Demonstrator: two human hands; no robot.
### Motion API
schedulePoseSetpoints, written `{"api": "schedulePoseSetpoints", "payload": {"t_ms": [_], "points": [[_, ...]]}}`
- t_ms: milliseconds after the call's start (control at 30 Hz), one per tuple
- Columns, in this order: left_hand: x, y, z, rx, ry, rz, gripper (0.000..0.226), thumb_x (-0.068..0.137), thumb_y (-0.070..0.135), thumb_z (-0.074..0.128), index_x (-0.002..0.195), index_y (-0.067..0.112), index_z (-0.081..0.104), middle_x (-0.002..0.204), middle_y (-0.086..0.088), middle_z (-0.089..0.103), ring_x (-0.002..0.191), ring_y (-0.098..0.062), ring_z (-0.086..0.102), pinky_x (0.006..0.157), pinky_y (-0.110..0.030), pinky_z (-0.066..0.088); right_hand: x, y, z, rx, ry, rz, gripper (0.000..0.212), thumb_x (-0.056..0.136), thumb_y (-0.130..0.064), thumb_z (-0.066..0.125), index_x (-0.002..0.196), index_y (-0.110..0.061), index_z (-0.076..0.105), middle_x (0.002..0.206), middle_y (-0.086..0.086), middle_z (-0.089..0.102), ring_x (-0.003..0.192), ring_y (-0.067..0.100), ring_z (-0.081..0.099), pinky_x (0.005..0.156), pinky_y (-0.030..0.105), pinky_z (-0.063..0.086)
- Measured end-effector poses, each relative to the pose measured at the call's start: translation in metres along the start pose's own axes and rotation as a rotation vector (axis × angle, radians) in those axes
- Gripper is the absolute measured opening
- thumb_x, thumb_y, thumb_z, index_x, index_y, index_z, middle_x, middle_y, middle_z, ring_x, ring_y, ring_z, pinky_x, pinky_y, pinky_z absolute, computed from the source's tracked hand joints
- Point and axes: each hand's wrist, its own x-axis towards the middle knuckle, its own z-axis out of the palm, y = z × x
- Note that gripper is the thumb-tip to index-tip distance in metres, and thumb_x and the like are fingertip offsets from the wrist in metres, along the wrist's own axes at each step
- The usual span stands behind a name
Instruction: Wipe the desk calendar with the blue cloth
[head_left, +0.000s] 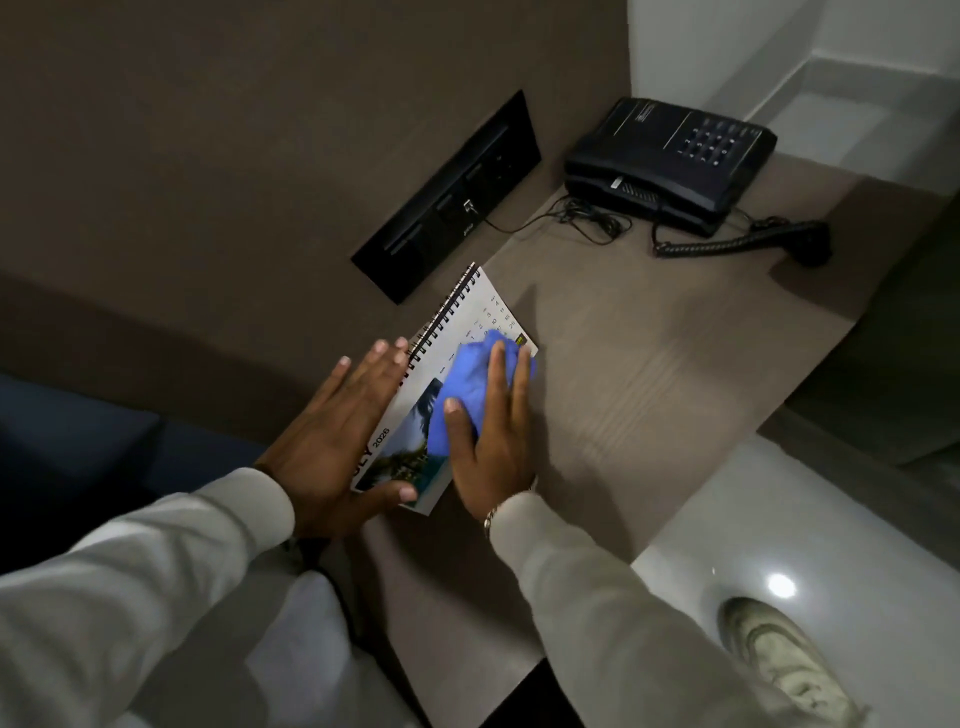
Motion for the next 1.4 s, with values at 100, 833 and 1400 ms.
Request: {"api": "schedulePoseSetpoints", "payload": {"t_ms": [100, 833, 1400], "points": [[0.001, 0.001, 0.000, 0.008, 0.005, 0.013, 0.115, 0.079, 0.078, 0.047, 0.156, 0.015, -0.010, 0.168, 0.002, -0.010, 0.155, -0.020, -0.005, 0.124, -0.044, 0.005, -0.033, 0.012, 0.004, -0.169, -0.026, -0.097, 0.066, 0.095, -0.040, 0.047, 0.150, -0.020, 0.017, 0.162, 0.011, 0.009, 0.149, 0.020, 0.006, 0.116, 0.030, 0.021], [0.001, 0.001, -0.003, -0.008, 0.018, 0.049, 0.107, 0.083, 0.072, 0.046, 0.156, 0.014, -0.008, 0.166, 0.001, -0.008, 0.155, -0.021, -0.005, 0.126, -0.037, 0.001, 0.002, -0.037, -0.005, 0.211, 0.109, -0.016, 0.054, 0.093, -0.026, 0.056, 0.143, -0.023, 0.037, 0.158, 0.013, 0.024, 0.144, 0.021, 0.027, 0.106, 0.009, 0.026], [0.001, -0.002, 0.001, -0.062, 0.021, 0.044, 0.118, 0.075, 0.066, 0.061, 0.156, 0.020, -0.012, 0.166, 0.003, -0.010, 0.155, -0.020, -0.007, 0.126, -0.039, 0.001, 0.037, -0.044, -0.016, 0.183, 0.081, 0.110, 0.053, 0.097, -0.023, 0.046, 0.147, -0.028, 0.027, 0.162, 0.007, 0.010, 0.147, 0.024, 0.021, 0.100, 0.010, 0.024]]}}
